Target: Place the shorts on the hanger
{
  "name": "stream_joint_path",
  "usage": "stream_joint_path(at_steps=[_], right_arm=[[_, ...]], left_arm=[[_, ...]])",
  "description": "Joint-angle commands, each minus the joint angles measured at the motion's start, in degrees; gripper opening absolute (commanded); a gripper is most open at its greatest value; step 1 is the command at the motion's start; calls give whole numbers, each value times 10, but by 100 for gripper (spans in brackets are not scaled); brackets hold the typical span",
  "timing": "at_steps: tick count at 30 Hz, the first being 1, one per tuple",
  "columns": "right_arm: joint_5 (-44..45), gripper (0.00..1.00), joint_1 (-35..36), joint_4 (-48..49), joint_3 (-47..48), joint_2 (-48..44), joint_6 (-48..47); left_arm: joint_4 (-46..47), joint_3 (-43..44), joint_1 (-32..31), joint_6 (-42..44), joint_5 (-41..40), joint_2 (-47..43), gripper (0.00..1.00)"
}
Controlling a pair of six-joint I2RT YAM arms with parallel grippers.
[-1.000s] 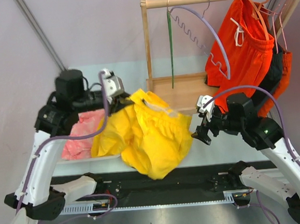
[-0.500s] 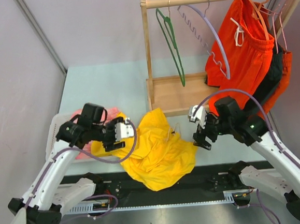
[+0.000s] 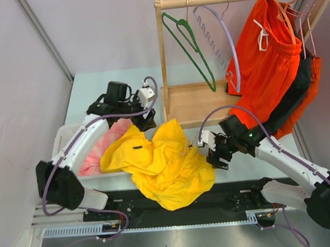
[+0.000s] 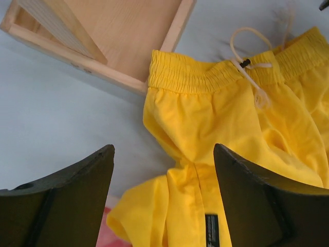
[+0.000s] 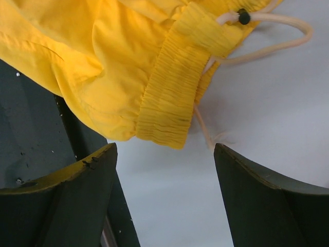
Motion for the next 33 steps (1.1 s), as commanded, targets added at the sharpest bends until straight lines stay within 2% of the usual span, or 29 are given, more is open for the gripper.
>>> stream_joint_path(at_steps=[1,7,15,18,20,23,24,26,27,29,33], right_arm=[[-21,80,20,45,-18,7,-36],[-12,80,34,81,-29,40,-21],[-2,75,42,81,-39,63,-34],[-4,69,46,83,-39,71,-40],[-4,64,50,80,-39,79,-46],[-2,47,51,71,-39,83,-55],[1,38,51,68,-37,82,-55],[7,29,51,51,-34,70,-60],[10,15,50,43,-33,62,-63],[18,0,50,16,-29,34,-66],[51,0,51,-25,-20,-32,-57]], left_arm=[[85,33,-42,-51,-30,76,82],[70,97,-76,-43,-54,215,81],[74,137,-101,-20,-66,289,82],[71,141,-108,-5,-70,302,78],[66,147,-108,1,-67,309,70],[56,150,-108,8,-62,314,48],[49,151,-108,13,-58,310,34],[42,152,-107,13,-51,303,24],[23,155,-106,20,-33,300,12],[3,161,-100,24,-16,288,1],[-23,163,-70,22,30,236,0]])
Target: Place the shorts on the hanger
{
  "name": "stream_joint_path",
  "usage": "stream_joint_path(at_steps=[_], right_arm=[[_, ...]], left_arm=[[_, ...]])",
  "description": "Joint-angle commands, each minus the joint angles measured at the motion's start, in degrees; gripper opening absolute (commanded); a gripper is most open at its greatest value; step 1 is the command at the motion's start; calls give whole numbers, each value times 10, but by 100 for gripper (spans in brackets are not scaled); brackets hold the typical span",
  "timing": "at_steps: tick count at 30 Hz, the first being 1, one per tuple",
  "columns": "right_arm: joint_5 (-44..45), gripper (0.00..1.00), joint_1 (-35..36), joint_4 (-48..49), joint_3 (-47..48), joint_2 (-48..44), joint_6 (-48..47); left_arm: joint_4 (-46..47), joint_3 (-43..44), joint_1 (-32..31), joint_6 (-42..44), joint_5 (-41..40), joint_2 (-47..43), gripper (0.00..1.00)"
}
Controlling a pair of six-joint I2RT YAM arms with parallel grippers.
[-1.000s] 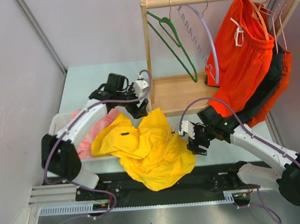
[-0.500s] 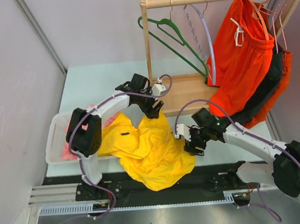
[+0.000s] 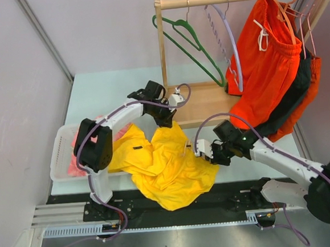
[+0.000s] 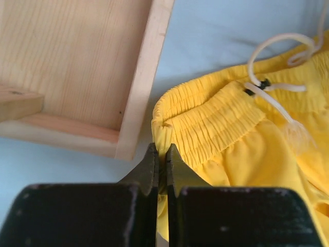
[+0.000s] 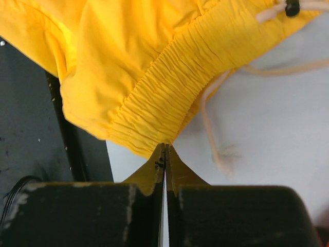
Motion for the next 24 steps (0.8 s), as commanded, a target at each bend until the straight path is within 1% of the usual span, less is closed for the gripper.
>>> stream_joint_path(at_steps=[1,3,6,7,8,11,13,14,15,16,18,19,20,22,24], right_arm=[[37,0,3,-61,18,-82,0],[68,0,3,-87,29,-123,10],[99,0,3,-119,49,-169,13],[107,0,3,-126,56,-198,17],[121,0,3,-142,70,-210,17],[156,0,3,-169,96,-240,29],[160,0,4,-178,113,-250,41],[148,0,3,-178,114,-249,50],[143,19,3,-172,114,-247,65],[118,35,3,-164,110,-240,75],[95,63,3,-112,103,-217,114],[88,66,3,-90,91,-205,127],[83,67,3,-41,84,-183,160],[77,71,3,12,61,-157,177],[77,81,3,41,41,-130,185]], left_arm=[[-45,26,44,6,86,-99,0],[-54,24,57,12,104,-131,0],[-95,17,62,62,122,-188,0],[-99,13,62,69,126,-205,0],[-101,6,62,81,131,-236,0],[-106,-4,61,93,135,-275,0],[-108,-9,58,104,128,-303,0],[-107,-13,56,111,118,-309,0],[-113,-17,55,116,117,-312,0],[-115,-20,54,121,116,-311,0],[-117,-25,54,121,109,-308,0],[-117,-27,54,121,108,-307,0],[-116,-36,54,122,106,-307,0],[-109,-44,54,123,105,-315,0],[-105,-57,54,127,108,-324,0]])
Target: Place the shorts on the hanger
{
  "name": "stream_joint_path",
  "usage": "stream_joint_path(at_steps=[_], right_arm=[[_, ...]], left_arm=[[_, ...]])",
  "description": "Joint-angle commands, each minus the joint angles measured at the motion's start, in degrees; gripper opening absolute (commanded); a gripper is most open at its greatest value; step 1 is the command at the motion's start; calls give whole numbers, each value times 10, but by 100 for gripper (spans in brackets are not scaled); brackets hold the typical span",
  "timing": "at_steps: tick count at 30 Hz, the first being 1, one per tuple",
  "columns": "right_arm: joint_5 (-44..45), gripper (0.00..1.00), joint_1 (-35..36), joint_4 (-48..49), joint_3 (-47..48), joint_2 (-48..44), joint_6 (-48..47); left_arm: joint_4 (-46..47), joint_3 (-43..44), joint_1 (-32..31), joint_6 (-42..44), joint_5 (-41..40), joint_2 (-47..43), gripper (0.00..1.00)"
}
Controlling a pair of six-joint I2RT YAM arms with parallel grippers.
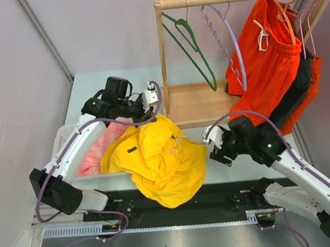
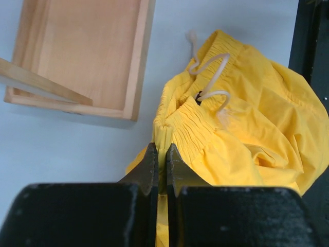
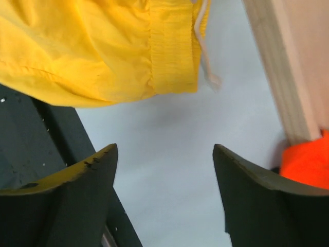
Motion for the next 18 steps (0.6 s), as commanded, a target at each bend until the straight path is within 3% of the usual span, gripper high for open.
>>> stream_joint_path(at_steps=[1,13,18], right_arm=[[-24,82,2,120,-45,50,54],[-94,89,1,319,-91,178,19],[-118,89,-1,334,-93,225,0]], left_arm=[[9,-18,-1,26,16,-20,0],[0,-84,-1,65,18,-85,0],[-4,-89,0,67,18,-95,0]])
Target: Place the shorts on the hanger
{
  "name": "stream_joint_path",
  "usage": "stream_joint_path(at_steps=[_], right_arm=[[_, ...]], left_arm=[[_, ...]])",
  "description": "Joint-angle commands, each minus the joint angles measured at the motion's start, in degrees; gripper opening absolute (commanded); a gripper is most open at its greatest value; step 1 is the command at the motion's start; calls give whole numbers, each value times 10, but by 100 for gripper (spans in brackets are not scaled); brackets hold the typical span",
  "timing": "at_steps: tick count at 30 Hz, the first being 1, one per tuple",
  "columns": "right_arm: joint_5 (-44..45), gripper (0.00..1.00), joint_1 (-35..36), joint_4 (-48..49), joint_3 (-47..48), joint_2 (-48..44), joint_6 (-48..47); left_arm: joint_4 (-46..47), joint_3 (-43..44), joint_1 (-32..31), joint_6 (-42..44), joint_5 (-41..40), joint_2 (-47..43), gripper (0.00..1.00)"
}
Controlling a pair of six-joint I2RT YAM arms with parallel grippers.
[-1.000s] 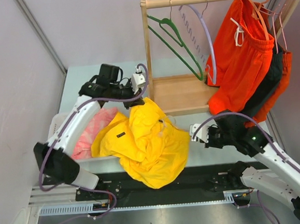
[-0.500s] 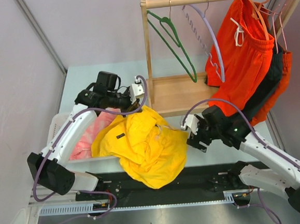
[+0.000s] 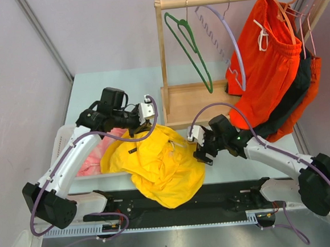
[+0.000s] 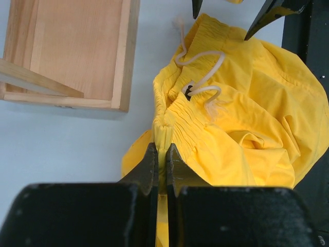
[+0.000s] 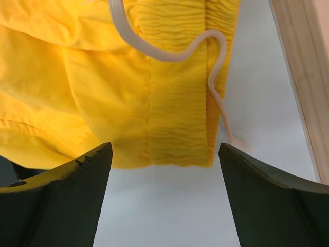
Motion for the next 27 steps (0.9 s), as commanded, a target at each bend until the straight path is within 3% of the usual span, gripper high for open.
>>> stream_joint_path(at_steps=[1,5,7,8,10,11,19,27], right_arm=[[-50,87,-1,53,0,36,-30],[-75,77,1,25,-1,65,-67],[-77,65,0,3,0,68,-79],[-75,48,0,-7,0,64,-92],[-61,25,-3,-46,5,49,-102],[-56,0,-3,-67,18,25,-108],[58,0,-13,-229,95,-209,-102],[207,0,-13,-258,222,-289,-95]], left_arm=[[0,-4,-1,24,16,-26,0],[-2,-5,0,22,15,-34,0],[-7,-4,0,19,15,-37,0],[-8,0,2,17,15,-40,0],[-13,5,2,12,16,-49,0],[-14,11,5,11,16,-54,0],[-35,95,7,7,38,-69,0],[7,216,-57,-7,34,-53,0]])
